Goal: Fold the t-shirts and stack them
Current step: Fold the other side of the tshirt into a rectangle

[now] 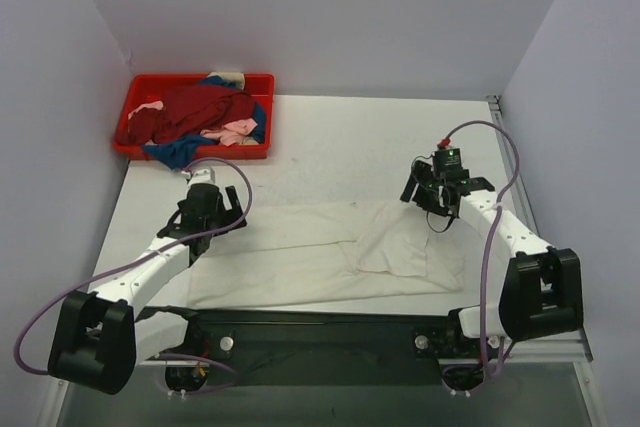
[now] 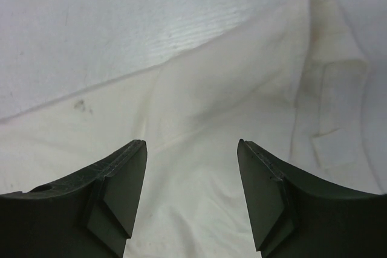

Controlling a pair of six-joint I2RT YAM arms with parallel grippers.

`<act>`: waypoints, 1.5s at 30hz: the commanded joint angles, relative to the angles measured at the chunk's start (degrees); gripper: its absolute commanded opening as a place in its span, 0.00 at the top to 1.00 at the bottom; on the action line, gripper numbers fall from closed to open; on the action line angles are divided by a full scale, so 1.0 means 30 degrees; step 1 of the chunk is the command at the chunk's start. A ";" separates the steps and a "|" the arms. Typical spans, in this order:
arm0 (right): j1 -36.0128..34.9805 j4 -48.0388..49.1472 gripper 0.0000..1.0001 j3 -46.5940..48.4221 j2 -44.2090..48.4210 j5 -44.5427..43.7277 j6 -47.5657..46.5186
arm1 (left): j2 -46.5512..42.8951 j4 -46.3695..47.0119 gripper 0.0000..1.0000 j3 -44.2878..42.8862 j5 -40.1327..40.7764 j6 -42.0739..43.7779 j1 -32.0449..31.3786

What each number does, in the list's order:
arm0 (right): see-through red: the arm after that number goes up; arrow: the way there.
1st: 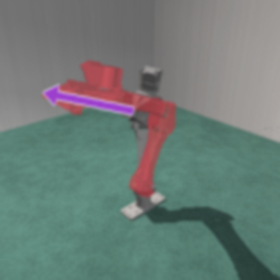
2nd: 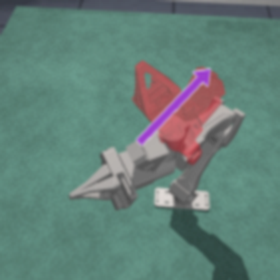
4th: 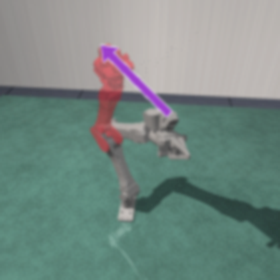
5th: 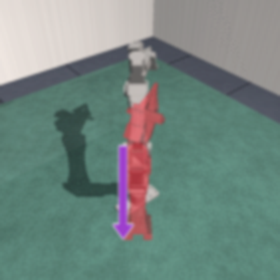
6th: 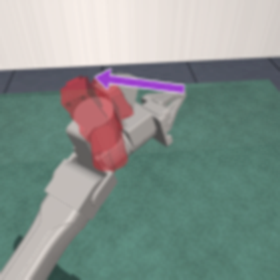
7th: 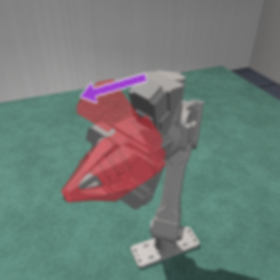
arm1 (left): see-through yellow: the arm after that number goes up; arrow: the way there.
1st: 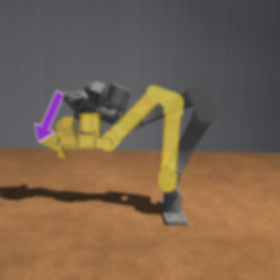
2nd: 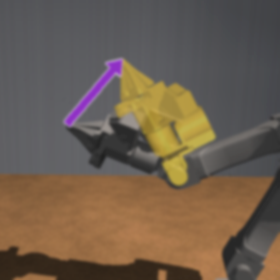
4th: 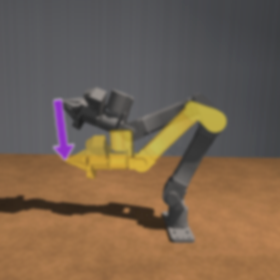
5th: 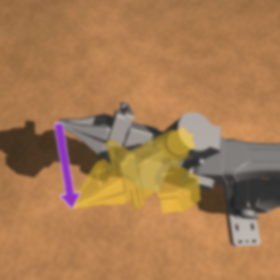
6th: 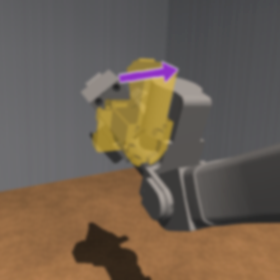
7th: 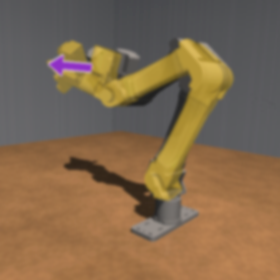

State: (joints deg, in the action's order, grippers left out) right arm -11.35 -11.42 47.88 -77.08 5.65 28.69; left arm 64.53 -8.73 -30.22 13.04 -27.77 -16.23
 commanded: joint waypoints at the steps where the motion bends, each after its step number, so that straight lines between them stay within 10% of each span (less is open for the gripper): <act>1: 0.1437 -0.0297 0.39 0.0944 -0.1053 -0.0155 -0.1123 | 0.0431 0.1591 0.03 -0.0299 -0.0420 -0.0499 0.0311; 22: 0.5308 0.1024 0.59 0.4286 -0.7031 0.1693 -0.1770 | 0.1165 0.1740 0.03 -0.0270 -0.1153 -0.0412 0.1659; 32: 0.5689 -0.0060 0.96 0.4373 -0.7294 -0.0124 -0.1477 | 0.1369 0.1622 0.03 -0.0064 -0.1651 -0.0617 0.2567; 45: 0.6070 -0.0939 1.00 0.5602 -0.9111 -0.0682 -0.0891 | 0.1722 0.1621 0.02 -0.0035 -0.1095 -0.0734 0.3154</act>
State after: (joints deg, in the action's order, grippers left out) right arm 6.26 -11.90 62.24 -103.46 6.20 25.47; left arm 70.35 -5.78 -30.22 8.78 -29.78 -7.14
